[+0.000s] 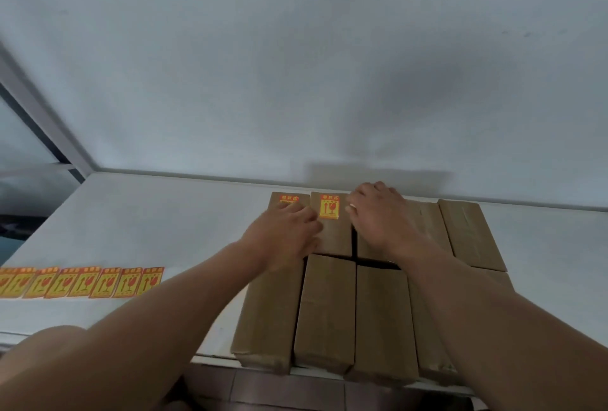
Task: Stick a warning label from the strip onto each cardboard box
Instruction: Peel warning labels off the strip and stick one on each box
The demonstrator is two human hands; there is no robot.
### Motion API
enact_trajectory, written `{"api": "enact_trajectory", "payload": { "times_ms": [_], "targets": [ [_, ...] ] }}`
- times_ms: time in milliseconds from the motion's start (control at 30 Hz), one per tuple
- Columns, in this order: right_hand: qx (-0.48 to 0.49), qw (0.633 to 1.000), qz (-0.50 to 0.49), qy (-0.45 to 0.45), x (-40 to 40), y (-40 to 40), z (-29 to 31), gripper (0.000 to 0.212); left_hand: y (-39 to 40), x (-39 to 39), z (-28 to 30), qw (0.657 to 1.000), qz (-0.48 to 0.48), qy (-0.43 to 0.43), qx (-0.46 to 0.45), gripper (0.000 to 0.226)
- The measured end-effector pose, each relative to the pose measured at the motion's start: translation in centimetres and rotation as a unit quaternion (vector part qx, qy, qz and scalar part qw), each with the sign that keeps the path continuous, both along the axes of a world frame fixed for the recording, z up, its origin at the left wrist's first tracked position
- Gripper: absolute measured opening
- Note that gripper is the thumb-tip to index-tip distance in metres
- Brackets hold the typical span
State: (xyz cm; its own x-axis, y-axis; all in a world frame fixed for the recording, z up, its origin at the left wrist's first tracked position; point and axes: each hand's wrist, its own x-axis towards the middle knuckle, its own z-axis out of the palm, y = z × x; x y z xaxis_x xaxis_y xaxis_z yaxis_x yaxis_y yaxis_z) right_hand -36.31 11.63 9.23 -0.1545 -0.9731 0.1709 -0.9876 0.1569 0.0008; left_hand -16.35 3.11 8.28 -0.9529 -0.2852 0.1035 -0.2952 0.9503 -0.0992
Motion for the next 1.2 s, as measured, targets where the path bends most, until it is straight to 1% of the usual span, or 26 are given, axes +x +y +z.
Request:
{"api": "enact_trajectory", "payload": {
  "times_ms": [100, 267, 400, 633, 733, 800, 933, 1000, 1067, 1200],
  "targets": [
    [0.003, 0.999, 0.044, 0.03, 3.3, -1.4, 0.5, 0.03, -2.1, 4.0, 0.0, 0.998, 0.037, 0.0, -0.045, 0.037],
    [0.015, 0.994, 0.098, 0.037, 9.9, -4.2, 0.9, 0.031, -4.3, 11.1, 0.0, 0.993, 0.099, 0.011, -0.06, 0.04],
    [0.019, 0.99, 0.135, 0.023, 14.9, -6.3, 0.7, 0.032, -5.2, 16.5, -0.3, 0.987, 0.147, 0.008, -0.062, 0.042],
    [0.039, 0.982, 0.183, 0.004, 22.9, -8.7, -1.6, 0.031, -6.6, 23.5, -2.2, 0.971, 0.231, -0.04, -0.034, 0.05],
    [0.066, 0.982, 0.175, -0.027, 25.9, -9.2, -3.0, 0.029, -6.9, 25.2, -3.5, 0.964, 0.263, -0.046, -0.006, 0.042],
    [0.091, 0.981, 0.158, -0.064, 27.6, -9.6, -4.1, 0.029, -7.0, 26.0, -4.3, 0.956, 0.29, -0.044, 0.023, 0.04],
    [0.148, 0.967, 0.107, -0.177, 30.3, -10.8, -6.7, 0.031, -7.0, 27.2, -6.7, 0.938, 0.336, -0.048, 0.073, 0.037],
    [0.162, 0.957, 0.078, -0.227, 31.3, -11.5, -8.0, 0.034, -7.0, 27.8, -8.1, 0.929, 0.351, -0.055, 0.104, 0.037],
    [0.17, 0.952, 0.058, -0.247, 32.0, -12.3, -9.1, 0.036, -7.2, 28.0, -8.9, 0.923, 0.359, -0.05, 0.131, 0.037],
    [0.197, 0.95, 0.04, -0.24, 32.6, -12.7, -10.8, 0.039, -8.0, 28.1, -9.5, 0.912, 0.371, -0.031, 0.17, 0.035]
  ]
}}
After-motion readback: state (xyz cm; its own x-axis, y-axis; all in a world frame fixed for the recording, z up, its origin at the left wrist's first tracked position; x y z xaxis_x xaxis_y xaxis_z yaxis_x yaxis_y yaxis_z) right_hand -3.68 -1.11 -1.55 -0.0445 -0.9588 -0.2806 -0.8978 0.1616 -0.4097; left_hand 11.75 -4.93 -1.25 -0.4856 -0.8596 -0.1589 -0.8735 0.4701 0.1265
